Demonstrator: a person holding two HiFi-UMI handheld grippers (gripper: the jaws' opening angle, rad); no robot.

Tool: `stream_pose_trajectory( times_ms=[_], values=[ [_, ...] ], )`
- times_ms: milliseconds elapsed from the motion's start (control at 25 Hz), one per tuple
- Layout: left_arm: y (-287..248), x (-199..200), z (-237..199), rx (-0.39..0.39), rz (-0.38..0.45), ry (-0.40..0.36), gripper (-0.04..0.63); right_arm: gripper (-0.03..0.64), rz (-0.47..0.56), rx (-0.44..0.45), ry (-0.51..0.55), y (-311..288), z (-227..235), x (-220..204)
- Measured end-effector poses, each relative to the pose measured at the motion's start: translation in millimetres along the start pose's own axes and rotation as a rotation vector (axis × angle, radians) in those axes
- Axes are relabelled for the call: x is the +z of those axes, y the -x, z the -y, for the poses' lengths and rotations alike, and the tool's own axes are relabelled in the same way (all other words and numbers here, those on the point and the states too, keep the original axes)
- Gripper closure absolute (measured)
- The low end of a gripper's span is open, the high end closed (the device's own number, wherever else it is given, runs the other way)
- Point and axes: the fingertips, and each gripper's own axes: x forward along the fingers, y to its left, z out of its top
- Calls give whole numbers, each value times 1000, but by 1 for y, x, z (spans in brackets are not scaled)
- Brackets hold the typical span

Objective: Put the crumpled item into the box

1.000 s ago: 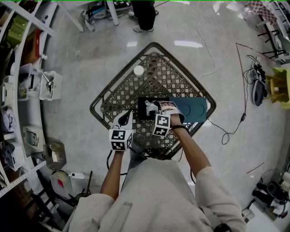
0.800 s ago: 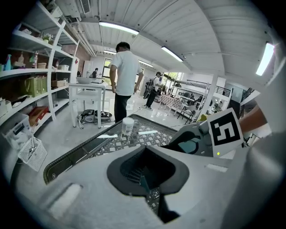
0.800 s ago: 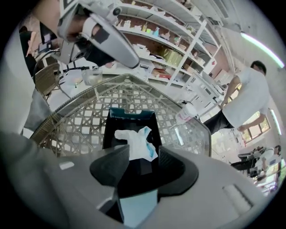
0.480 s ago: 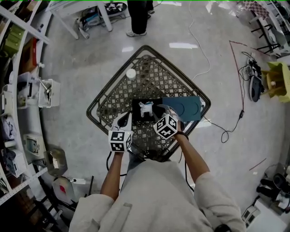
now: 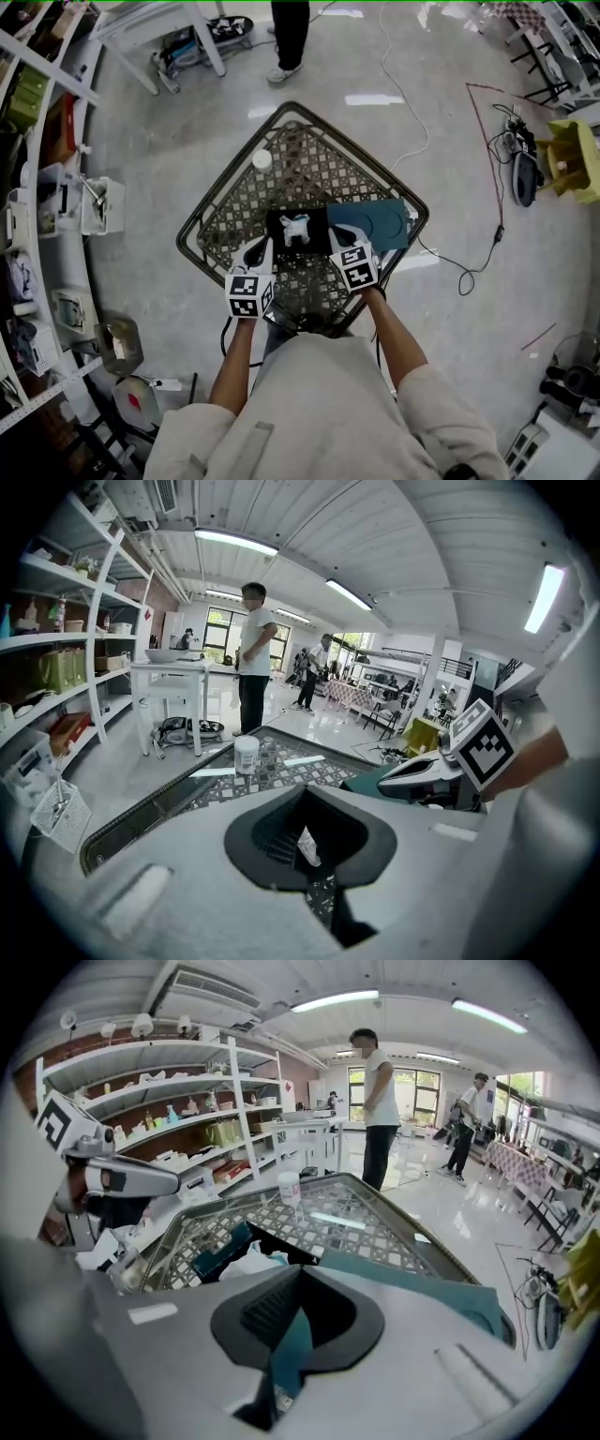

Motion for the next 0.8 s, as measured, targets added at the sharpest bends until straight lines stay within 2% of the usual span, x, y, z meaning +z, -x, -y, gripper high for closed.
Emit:
stream_pose_trajectory(
  times_ms=[200, 360, 800],
  values=[
    [4, 13, 7, 5, 24, -13, 591, 617, 75, -65, -56, 21, 17, 3],
    [14, 33, 9, 16, 61, -41, 591, 618, 166, -109, -61, 46, 22, 27],
    [42, 96, 24, 34, 199, -79, 591, 618, 354, -185, 68, 122, 30, 99]
  ],
)
